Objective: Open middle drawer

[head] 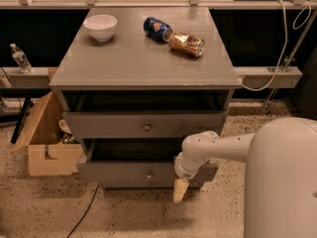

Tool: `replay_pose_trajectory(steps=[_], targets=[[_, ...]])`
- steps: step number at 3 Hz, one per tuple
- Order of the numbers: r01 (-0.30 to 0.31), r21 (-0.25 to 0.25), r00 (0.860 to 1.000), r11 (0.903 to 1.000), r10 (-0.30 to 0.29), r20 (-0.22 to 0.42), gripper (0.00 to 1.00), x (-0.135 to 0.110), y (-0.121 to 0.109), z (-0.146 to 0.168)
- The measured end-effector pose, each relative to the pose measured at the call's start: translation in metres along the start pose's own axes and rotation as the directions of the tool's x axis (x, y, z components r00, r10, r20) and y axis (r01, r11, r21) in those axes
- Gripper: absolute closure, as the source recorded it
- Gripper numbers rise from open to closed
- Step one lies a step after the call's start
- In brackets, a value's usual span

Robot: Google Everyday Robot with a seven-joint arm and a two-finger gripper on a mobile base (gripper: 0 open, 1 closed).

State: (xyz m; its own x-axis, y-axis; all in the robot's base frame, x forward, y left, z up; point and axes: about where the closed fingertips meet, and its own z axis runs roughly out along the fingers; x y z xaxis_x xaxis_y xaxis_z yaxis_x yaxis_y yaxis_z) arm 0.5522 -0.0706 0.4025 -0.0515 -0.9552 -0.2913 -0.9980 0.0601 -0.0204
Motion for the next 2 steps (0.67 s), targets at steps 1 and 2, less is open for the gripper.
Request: replay_pose_trajectory(steps=[1, 2], targets=[[-0.022, -0.023, 0.999, 0.9995, 0.022, -0.026, 0.26, 0.001, 0.032, -0.006], [-0.036, -0.034, 0.999, 0.9988, 0.036, -0.026, 0.50, 0.002, 0.044, -0.009]])
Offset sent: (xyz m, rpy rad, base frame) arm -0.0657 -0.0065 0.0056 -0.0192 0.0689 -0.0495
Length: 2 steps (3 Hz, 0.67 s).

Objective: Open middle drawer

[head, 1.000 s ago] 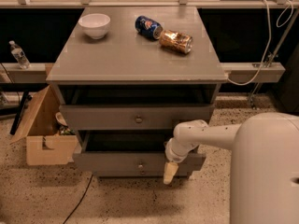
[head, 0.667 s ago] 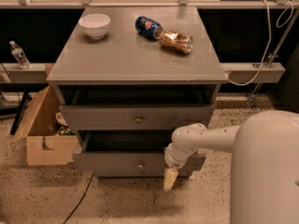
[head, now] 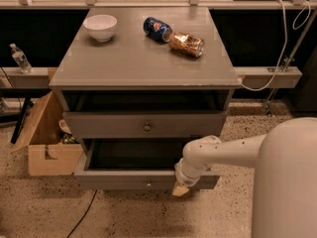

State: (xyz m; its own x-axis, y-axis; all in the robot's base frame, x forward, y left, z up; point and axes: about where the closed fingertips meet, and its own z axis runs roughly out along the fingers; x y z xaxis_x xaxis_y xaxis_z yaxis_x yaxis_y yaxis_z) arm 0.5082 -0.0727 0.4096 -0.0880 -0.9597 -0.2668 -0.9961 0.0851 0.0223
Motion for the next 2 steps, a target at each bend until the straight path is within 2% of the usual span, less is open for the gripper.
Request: replay_pose_trajectory(steps=[1, 2], targets=[[0.000, 0.000, 1.000, 1.0000, 0.000, 0.000, 0.74, -0.0012, 0.0000, -0.0045], [-0.014, -0.003, 1.000, 0.9999, 0.014, 0.015, 0.97, 0.0010, 0.0095, -0.0033]])
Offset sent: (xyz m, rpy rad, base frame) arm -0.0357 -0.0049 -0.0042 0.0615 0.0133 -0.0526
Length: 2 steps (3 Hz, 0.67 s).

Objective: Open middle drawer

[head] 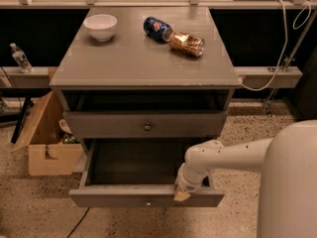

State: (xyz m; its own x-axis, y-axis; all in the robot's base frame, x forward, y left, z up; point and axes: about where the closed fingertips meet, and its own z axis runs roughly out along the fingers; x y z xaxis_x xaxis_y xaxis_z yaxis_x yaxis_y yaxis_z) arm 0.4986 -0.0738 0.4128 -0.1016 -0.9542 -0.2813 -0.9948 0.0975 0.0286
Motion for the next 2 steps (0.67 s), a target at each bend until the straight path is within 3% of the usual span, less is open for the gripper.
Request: replay_pose_trajectory(steps=[1, 2], targets=[[-0.017, 0.004, 1.000, 0.9998, 0.017, 0.015, 1.00, 0.002, 0.007, 0.000], [-0.098, 0.027, 0.992, 0.9948, 0.096, 0.077, 1.00, 0.014, 0.037, 0.005]])
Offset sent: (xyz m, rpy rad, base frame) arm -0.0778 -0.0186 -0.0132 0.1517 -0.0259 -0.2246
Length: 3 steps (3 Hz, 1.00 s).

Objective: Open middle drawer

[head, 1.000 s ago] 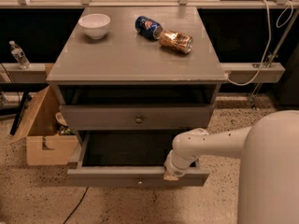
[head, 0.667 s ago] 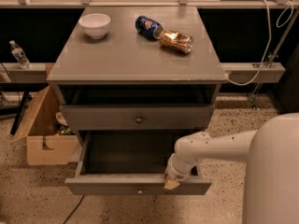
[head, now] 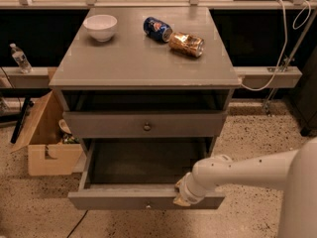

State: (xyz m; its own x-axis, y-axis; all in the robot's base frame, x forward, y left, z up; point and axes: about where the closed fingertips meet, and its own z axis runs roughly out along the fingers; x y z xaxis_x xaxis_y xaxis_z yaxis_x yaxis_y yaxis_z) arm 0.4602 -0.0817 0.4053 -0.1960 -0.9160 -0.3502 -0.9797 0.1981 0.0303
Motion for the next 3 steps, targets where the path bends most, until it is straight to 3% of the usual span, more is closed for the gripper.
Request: replay_pose_trajectory(steps=[1, 3], targets=[[-0.006, 0.005, 1.000, 1.0000, 0.006, 0.006, 0.82, 0.0017, 0.0029, 0.0001], [-0.006, 0.005, 1.000, 1.0000, 0.006, 0.006, 0.28, 0.0001, 0.0021, 0.0006]])
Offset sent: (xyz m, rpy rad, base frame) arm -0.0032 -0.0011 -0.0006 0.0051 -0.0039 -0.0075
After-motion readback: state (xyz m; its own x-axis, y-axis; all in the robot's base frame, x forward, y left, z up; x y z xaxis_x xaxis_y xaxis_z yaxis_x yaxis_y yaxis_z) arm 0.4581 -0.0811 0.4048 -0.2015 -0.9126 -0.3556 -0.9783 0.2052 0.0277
